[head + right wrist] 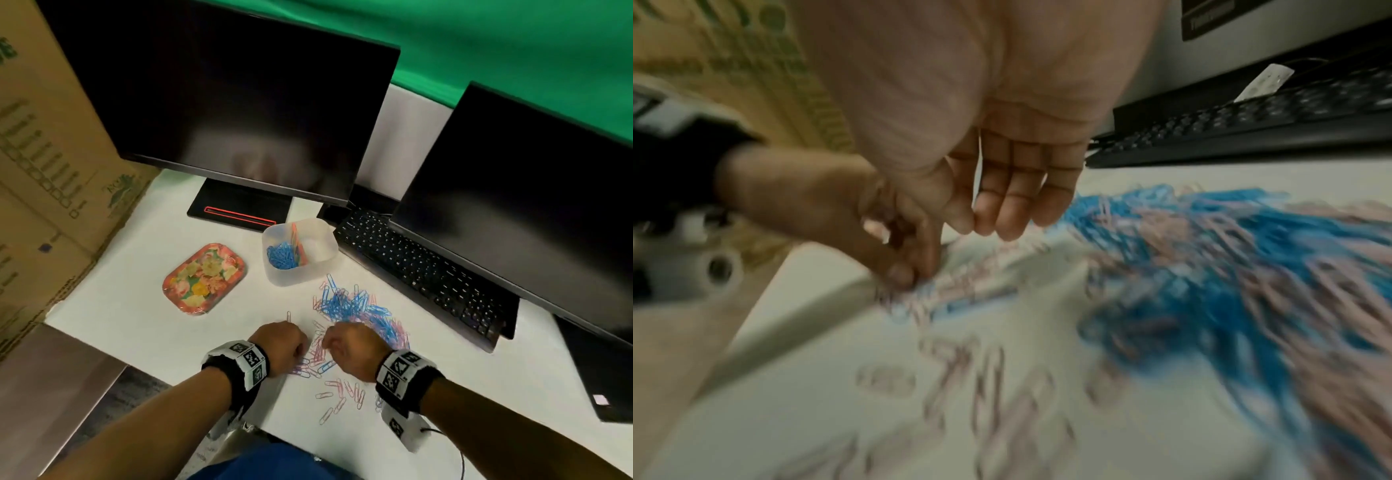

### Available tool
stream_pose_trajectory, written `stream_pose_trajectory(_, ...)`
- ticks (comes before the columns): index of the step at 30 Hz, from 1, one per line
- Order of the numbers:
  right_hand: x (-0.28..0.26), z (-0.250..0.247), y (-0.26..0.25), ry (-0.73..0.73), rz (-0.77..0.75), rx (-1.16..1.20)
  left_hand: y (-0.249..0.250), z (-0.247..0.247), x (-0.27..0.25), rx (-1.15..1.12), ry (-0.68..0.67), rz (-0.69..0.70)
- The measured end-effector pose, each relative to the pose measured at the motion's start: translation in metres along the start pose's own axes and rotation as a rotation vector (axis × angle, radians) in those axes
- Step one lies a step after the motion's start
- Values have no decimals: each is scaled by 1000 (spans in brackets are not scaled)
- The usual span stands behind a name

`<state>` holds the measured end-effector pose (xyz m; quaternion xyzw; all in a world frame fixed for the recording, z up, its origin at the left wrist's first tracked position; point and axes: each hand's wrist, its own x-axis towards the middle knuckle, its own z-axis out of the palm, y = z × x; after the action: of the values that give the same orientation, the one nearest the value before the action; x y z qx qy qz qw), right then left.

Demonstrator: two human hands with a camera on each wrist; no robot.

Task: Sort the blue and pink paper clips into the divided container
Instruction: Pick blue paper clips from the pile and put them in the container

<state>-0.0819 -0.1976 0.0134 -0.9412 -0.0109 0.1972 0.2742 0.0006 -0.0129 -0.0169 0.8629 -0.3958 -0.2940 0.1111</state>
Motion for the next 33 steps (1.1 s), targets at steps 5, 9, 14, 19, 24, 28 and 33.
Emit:
stream_pose_trajectory(5,-20,27,15,-25,-109,-205,1,2,5,51,-11,-6)
stream_pose_trajectory(9,-15,37,16,23,-148,-313,1,2,7,64,22,-7)
stream_pose_trajectory(14,-5,43,17,75,-146,-340,-1,-6,6,-15,109,-12)
stream_pose_trajectory(19,-1,38,18,147,-152,-285,-3,-16,6,-188,145,-61)
stream_pose_trajectory(24,-6,19,15,208,51,77,-4,-20,10,-401,149,-106)
stream_pose_trajectory(28,-5,8,17,271,248,619,-2,-25,15,-652,179,-183)
stream_pose_trajectory(33,-4,-7,20,241,391,975,0,-27,18,-805,197,-240)
